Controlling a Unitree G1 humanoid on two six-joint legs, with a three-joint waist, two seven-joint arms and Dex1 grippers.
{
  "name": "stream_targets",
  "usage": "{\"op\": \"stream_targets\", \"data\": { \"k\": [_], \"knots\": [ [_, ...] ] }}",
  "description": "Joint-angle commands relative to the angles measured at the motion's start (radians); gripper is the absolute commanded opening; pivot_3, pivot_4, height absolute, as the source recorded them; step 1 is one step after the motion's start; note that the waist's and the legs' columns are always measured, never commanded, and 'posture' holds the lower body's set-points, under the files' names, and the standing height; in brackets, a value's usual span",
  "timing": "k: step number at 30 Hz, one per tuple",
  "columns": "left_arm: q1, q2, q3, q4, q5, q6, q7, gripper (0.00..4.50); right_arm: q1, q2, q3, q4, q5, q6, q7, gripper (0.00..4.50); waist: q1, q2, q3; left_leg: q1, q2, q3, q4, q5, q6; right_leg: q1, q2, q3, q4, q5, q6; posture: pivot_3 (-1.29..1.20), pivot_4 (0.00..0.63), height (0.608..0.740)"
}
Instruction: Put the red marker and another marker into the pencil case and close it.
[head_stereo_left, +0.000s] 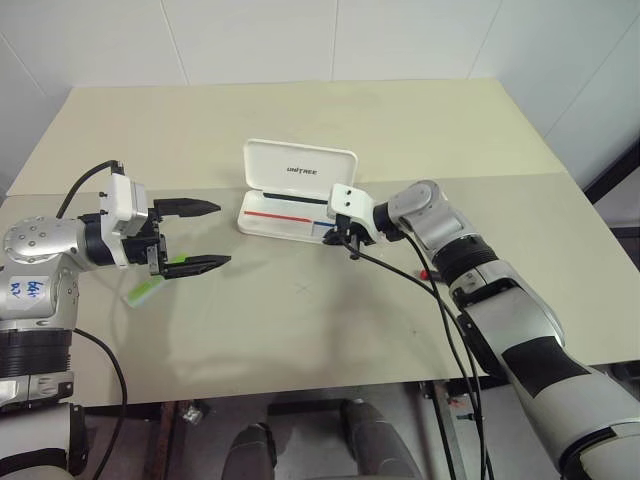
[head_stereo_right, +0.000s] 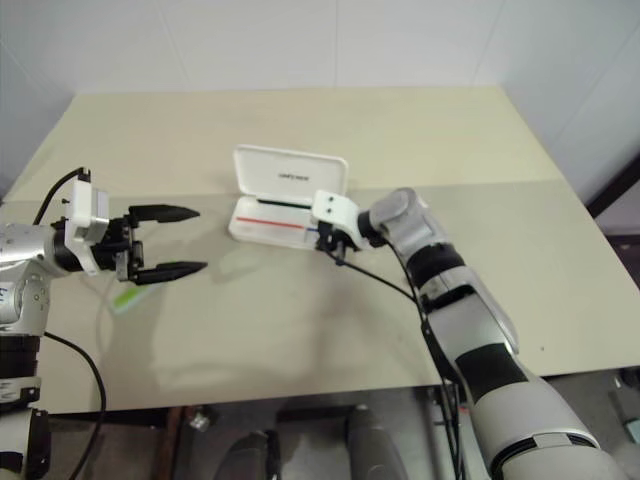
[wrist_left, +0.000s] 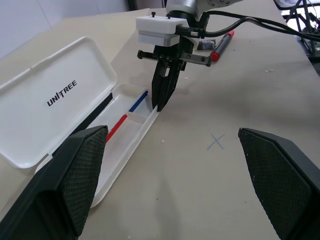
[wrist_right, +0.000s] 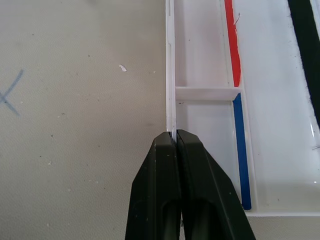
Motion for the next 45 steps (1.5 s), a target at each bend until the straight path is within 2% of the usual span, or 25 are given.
{"op": "stream_targets", "data": {
  "k": [1, 4, 8, 15, 18, 23, 32, 45],
  "knots": [
    [-0.024, -0.002, 0.003, -0.029, -0.016, 0.000, 0.007, 4.50, -0.006, -0.029, -0.033, -0.073, 0.044, -0.040, 0.092, 0.01, 0.000, 0.000, 0.000, 0.000, 0.000, 0.000, 0.000, 0.000, 0.000, 0.000, 0.000, 0.000, 0.000, 0.000, 0.000, 0.00, 0.150, 0.740],
    [-0.023, -0.006, -0.002, -0.038, -0.020, 0.005, 0.009, 4.50, 0.032, -0.071, -0.046, -0.183, 0.089, 0.022, 0.201, 0.01, 0.001, 0.000, 0.000, 0.000, 0.000, 0.000, 0.000, 0.000, 0.000, 0.000, 0.000, 0.000, 0.000, 0.000, 0.000, 0.00, 0.150, 0.740],
    [-0.019, -0.005, -0.003, -0.032, -0.020, 0.004, 0.003, 4.50, 0.154, -0.180, -0.050, -0.456, 0.135, 0.129, 0.291, 0.01, 0.006, 0.000, 0.000, -0.001, 0.000, -0.003, 0.000, 0.000, 0.000, 0.003, 0.000, -0.003, 0.000, 0.000, 0.000, 0.00, 0.150, 0.740],
    [-0.027, -0.029, -0.026, -0.018, -0.016, -0.002, -0.006, 4.50, 0.406, -0.330, -0.062, -0.873, 0.192, 0.299, 0.292, 0.01, 0.020, 0.000, 0.000, 0.000, 0.000, -0.006, 0.000, 0.000, 0.000, 0.005, 0.000, -0.006, -0.004, -0.001, 0.000, 0.00, 0.150, 0.740],
    [-0.032, -0.037, -0.034, -0.012, -0.017, -0.002, -0.014, 4.50, 0.474, -0.373, -0.063, -0.982, 0.208, 0.367, 0.279, 0.01, 0.026, 0.000, 0.000, 0.000, 0.000, -0.006, 0.001, -0.001, 0.000, 0.005, 0.000, -0.006, -0.004, -0.001, 0.000, 0.00, 0.150, 0.740],
    [-0.034, -0.047, -0.046, -0.011, -0.025, 0.005, -0.033, 4.50, 0.520, -0.399, -0.062, -1.050, 0.224, 0.423, 0.241, 0.01, 0.037, 0.000, 0.000, 0.001, 0.000, -0.006, 0.002, 0.000, -0.001, 0.006, 0.000, -0.006, -0.004, -0.001, 0.000, 0.00, 0.150, 0.740],
    [-0.040, -0.046, -0.073, -0.017, -0.028, 0.028, -0.109, 4.50, 0.564, -0.434, -0.029, -1.053, 0.212, 0.377, 0.232, 0.01, 0.057, 0.000, 0.000, 0.000, 0.000, -0.006, 0.001, -0.001, 0.000, 0.006, 0.000, -0.006, -0.006, -0.001, -0.001, 0.00, 0.150, 0.740],
    [-0.057, -0.049, -0.082, -0.011, -0.023, 0.027, -0.112, 4.50, 0.569, -0.417, -0.038, -1.042, 0.245, 0.320, 0.230, 0.01, 0.057, 0.000, 0.000, 0.000, 0.000, -0.006, 0.001, -0.001, 0.000, 0.006, 0.000, -0.006, -0.006, -0.001, -0.001, 0.00, 0.150, 0.740]
  ]
}}
